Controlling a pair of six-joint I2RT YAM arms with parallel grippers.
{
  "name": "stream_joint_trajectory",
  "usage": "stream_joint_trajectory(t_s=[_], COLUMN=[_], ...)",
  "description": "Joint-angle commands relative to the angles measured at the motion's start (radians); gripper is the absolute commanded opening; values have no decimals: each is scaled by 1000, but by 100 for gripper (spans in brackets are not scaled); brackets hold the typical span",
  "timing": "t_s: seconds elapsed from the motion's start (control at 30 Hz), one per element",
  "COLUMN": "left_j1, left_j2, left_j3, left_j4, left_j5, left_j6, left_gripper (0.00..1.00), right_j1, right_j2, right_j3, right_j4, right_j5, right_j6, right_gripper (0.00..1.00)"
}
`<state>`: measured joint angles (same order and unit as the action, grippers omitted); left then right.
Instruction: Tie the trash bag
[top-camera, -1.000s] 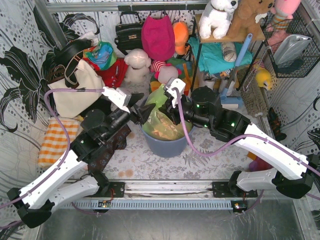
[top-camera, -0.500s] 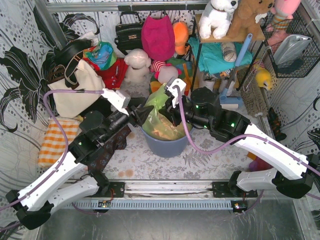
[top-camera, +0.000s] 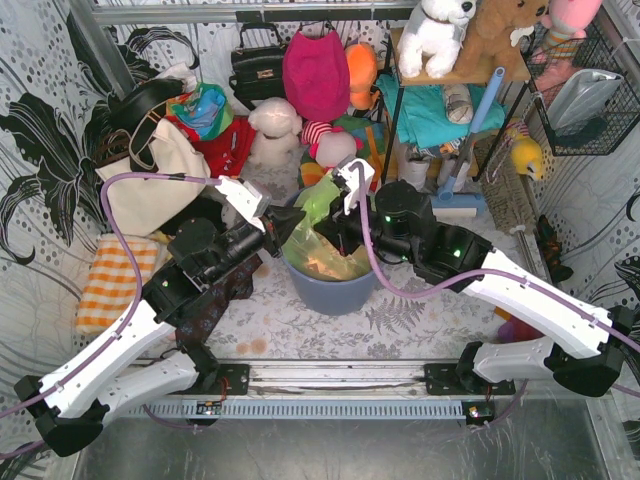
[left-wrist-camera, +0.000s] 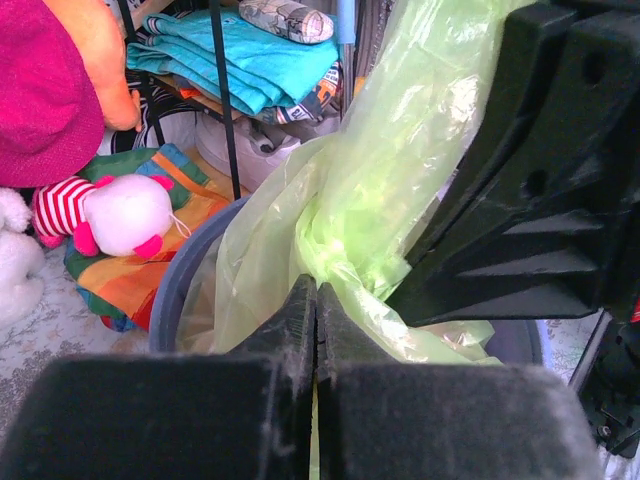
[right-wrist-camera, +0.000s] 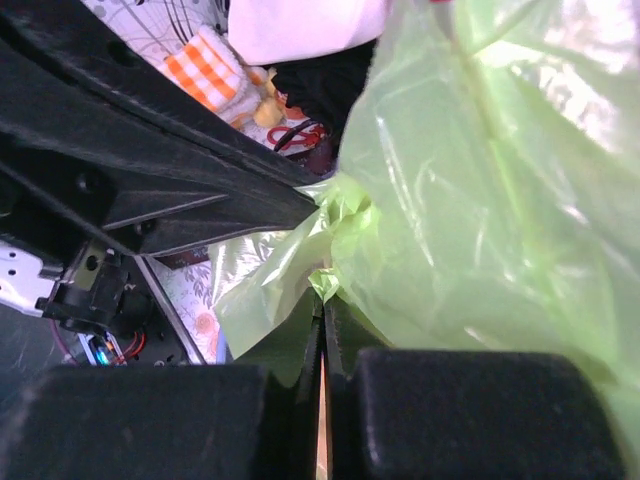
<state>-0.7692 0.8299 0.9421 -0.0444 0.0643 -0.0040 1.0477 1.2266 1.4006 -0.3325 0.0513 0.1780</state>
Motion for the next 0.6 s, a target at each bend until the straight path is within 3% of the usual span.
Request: stream_joint_trajectory(t_s=[0.0,0.57], left_j1=[8,8], left_j2=[-12,-46], left_j3=[30,22], left_j4=[27,5], left_j5=[37,121], left_j6=[-7,-56], left_gripper=[0,0], right_j1=[13,16], right_j2=[-12,-27], right_j3=[-66,-294], right_j4=[132,674], right_j5=[91,315], right_j6=[98,174], right_gripper=[0,0])
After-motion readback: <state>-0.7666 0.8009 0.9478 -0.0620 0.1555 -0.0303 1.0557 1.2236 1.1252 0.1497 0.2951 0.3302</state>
